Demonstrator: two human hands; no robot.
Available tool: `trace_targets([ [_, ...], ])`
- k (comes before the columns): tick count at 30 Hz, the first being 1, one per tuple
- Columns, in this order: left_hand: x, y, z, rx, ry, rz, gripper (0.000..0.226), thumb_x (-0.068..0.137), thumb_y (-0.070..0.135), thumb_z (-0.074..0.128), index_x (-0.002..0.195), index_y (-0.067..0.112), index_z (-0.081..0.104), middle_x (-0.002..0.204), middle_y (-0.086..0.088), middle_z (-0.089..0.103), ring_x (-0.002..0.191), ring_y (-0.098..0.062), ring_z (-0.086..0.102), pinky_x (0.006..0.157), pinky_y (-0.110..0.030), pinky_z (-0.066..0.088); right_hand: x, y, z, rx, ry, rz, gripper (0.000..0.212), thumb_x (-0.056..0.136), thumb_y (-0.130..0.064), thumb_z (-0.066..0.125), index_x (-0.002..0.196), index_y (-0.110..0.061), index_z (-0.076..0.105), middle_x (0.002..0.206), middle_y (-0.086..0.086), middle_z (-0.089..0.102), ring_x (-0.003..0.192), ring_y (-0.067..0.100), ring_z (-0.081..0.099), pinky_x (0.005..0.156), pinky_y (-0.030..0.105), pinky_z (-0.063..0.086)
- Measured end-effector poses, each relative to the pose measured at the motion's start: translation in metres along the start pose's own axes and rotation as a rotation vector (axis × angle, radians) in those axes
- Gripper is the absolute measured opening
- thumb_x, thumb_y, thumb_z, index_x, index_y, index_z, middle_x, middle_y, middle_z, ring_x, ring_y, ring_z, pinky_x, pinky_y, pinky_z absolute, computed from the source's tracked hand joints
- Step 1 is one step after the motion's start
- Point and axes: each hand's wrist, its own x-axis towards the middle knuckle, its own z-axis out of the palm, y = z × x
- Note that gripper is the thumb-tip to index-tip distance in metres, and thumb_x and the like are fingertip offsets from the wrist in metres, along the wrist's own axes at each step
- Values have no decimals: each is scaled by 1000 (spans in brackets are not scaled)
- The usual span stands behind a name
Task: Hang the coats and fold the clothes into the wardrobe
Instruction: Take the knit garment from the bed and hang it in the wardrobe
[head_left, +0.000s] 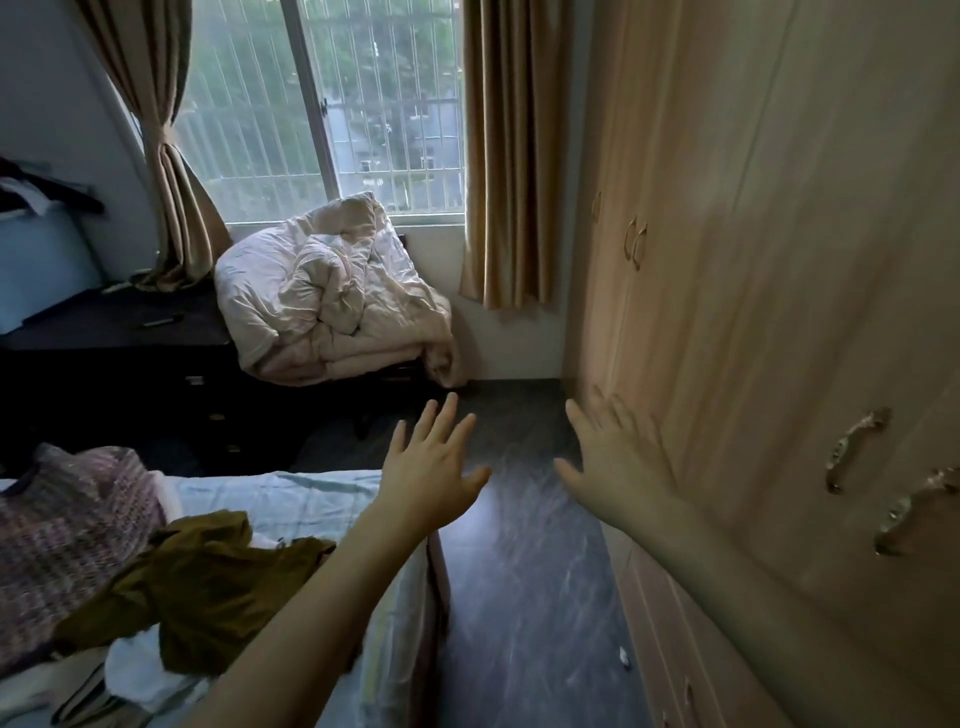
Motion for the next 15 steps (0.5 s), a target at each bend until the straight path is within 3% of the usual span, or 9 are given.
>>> trace_targets([
  [5,99,8,-9,10,36,-20,70,97,59,32,156,30,7,163,3,-16,149,-18,-15,121,-48,-2,95,33,-5,69,5,4,75,95,-54,40,155,-25,5,163,3,-5,149,25,2,118,48,10],
  [9,156,3,-5,13,26,-32,69,97,62,30,155,31,9,163,4,-15,149,-17,-15,120,-48,-3,159,45,4,179,-89,5,74,96,-53,42,155,-27,6,163,1,-5,149,23,3,118,44,9],
  [15,223,-26,8,31,-14,-107,74,96,62,31,156,29,1,161,2,-21,149,-20,-16,121,-49,0,238,49,18,-6,14,-87,75,94,-49,44,155,-25,6,163,5,-4,149,25,1,118,54,10],
])
